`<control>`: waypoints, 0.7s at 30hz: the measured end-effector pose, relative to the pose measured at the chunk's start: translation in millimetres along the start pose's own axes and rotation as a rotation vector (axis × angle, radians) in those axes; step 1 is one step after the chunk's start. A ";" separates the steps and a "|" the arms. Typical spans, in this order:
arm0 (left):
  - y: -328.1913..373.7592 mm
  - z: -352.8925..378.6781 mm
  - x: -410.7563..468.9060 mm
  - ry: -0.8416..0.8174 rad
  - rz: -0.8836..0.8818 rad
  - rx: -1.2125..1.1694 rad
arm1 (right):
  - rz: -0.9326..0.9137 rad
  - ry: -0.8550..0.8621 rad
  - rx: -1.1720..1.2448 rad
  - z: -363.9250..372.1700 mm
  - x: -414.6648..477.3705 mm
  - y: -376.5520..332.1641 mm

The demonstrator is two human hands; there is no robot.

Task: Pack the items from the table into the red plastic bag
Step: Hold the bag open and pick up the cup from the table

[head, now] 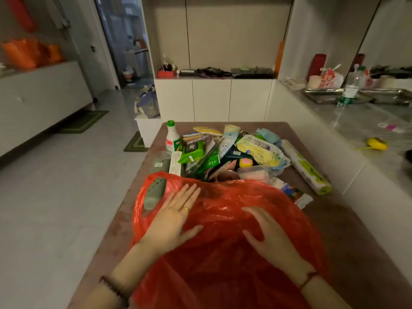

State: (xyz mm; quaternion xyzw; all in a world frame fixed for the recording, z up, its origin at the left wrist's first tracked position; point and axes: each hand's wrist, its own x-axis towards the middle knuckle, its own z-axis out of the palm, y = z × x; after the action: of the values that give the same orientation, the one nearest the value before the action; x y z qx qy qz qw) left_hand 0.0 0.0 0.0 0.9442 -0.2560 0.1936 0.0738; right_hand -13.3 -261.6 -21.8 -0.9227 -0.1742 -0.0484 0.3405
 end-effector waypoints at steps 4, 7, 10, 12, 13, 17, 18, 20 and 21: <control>-13.9 4.4 31.1 -0.167 -0.043 0.299 | -0.173 0.036 -0.344 -9.1 26.6 15.7; -24.1 13.5 42.7 -0.259 -0.050 0.371 | -0.170 -0.041 -0.647 -13.3 36.4 30.4; -26.3 13.7 51.7 -0.495 -0.132 0.463 | -0.064 -0.095 -0.783 -21.7 41.4 45.0; -28.3 19.4 53.4 -0.556 -0.148 0.506 | -0.018 -0.147 -0.810 -21.8 44.7 53.1; -30.6 22.3 53.0 -0.588 -0.162 0.517 | 0.006 -0.187 -0.806 -22.0 46.4 55.6; -34.7 30.4 48.9 -0.687 -0.154 0.463 | 0.028 -0.375 -0.681 -19.6 44.9 68.4; -35.3 31.9 48.5 -0.704 -0.155 0.416 | 0.032 -0.417 -0.656 -19.6 44.5 69.5; -34.5 31.7 48.2 -0.740 -0.158 0.352 | 0.053 -0.501 -0.605 -19.9 44.6 70.7; -34.3 31.1 48.3 -0.753 -0.167 0.331 | 0.062 -0.534 -0.582 -23.3 46.3 68.0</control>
State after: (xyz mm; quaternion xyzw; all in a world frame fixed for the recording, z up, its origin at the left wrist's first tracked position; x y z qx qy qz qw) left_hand 66.1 0.0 -10.3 0.9657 -0.1533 -0.1330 -0.1621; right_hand 54.7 -311.3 -36.0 -0.9656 -0.2077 0.1564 0.0085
